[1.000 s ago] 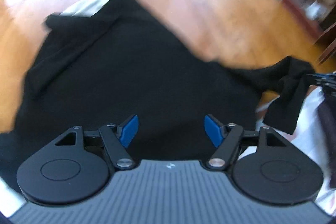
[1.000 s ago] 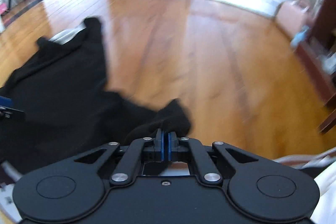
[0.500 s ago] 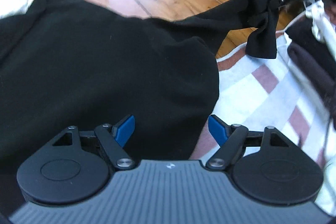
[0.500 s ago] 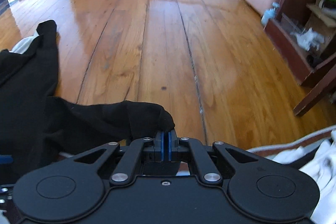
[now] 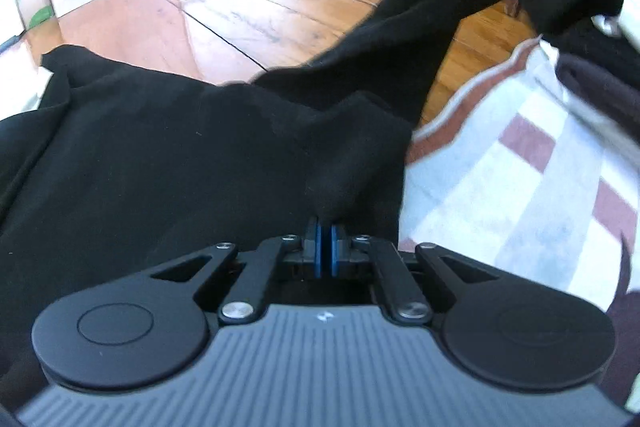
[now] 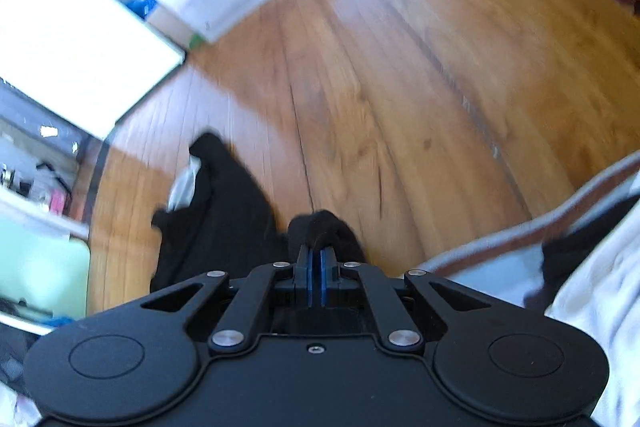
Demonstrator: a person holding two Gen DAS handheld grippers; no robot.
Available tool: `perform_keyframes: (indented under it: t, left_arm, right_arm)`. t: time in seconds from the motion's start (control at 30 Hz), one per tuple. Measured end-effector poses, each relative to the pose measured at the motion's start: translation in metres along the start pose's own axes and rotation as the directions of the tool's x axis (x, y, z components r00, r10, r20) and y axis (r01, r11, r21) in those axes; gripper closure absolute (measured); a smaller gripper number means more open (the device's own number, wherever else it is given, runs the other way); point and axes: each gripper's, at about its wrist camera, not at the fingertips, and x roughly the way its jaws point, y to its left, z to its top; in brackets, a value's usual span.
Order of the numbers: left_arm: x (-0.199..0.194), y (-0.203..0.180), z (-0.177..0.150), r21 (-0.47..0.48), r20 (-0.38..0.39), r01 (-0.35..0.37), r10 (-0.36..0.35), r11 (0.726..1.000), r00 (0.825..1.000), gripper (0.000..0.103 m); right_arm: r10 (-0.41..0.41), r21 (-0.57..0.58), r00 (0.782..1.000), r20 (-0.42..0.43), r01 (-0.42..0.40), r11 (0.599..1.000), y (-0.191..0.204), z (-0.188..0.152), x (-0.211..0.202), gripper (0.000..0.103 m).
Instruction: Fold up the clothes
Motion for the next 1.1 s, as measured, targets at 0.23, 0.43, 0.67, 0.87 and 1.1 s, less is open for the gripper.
perform_keyframes:
  t: [0.23,0.43,0.67,0.87,1.1]
  left_arm:
    - [-0.009,0.07,-0.003,-0.32,-0.029,0.041,-0.054,0.947,0.998,0.099]
    - [-0.003,0.098,-0.011,-0.448,-0.026,0.062,-0.082,0.892,0.996,0.099]
    - [0.003,0.089,-0.011,-0.403,-0.031,0.067,-0.086,0.913,0.996,0.098]
    - [0.007,0.092,-0.01,-0.413,-0.024,0.079,-0.098,0.907,0.995,0.098]
    - [0.0,0.093,-0.009,-0.423,0.011,0.119,-0.126,0.898,0.992,0.098]
  right_arm:
    - [-0.222,0.014,0.965,0.138,0.222,0.975,-0.03,0.063,0.056,0.092]
    - [-0.22,-0.201,0.975,0.002,0.216,0.955,-0.015,0.055,0.11,0.058]
    - [-0.438,-0.7,0.89,-0.125,0.234,0.675,0.016,-0.036,0.169,0.051]
    - [-0.574,-0.893,0.817,-0.054,0.217,0.393,0.003,-0.085,0.192,0.093]
    - [-0.3,-0.546,0.954,-0.017,0.243,0.802,0.009,0.016,0.115,0.096]
